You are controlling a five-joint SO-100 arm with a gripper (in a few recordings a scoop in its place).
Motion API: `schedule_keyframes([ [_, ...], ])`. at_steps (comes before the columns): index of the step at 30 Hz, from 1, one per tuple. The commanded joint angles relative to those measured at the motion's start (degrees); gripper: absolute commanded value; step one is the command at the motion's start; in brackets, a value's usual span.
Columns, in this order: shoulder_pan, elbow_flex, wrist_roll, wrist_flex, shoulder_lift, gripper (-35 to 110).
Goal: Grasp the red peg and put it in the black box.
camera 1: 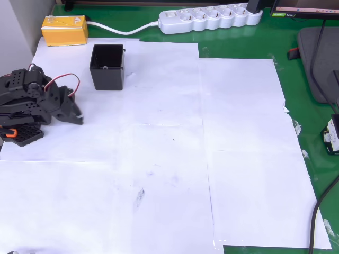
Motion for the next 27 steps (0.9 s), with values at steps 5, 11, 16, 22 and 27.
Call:
schedule_keyframes([
  [5,-1.5,-4.7,-0.9,4.9,-6.0,3],
  [11,-2.0,-4.7,0.4,4.9,-6.0,3],
  [16,-2.0,-4.7,0.4,4.9,-6.0,3],
  [22,-2.0,-4.7,0.4,4.9,-6.0,3],
  [27,-2.0,-4.7,0.4,4.9,-6.0,3],
])
